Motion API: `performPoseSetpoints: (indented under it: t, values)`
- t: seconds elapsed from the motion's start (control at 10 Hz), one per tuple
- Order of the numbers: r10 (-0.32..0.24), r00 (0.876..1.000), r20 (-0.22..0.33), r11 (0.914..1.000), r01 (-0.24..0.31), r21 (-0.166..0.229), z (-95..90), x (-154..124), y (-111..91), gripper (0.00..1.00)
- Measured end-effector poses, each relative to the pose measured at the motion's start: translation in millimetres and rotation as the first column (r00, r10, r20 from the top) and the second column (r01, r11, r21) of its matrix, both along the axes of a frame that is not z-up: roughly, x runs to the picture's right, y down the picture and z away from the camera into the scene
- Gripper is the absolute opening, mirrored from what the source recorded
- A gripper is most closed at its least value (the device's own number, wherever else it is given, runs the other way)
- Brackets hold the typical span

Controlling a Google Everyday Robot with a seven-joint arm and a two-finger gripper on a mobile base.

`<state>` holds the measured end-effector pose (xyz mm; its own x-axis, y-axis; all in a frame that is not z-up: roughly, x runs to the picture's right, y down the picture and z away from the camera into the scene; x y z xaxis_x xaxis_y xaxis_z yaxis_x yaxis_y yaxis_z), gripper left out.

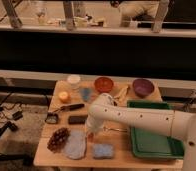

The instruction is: Place pepper in tray

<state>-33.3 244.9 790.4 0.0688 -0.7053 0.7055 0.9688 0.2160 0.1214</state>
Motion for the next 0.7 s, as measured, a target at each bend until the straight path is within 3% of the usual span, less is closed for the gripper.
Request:
performPoseSetpoints:
  t: [0.4, 0.7]
  values:
    - [0.031, 0.999, 0.022, 0.9984, -0.032, 0.047, -29.7, 1.7, -23.6, 0.1]
    - [0.084, 0.996, 0.022, 0.9913, -0.085, 0.1, -53.4, 13.2, -44.9, 0.1]
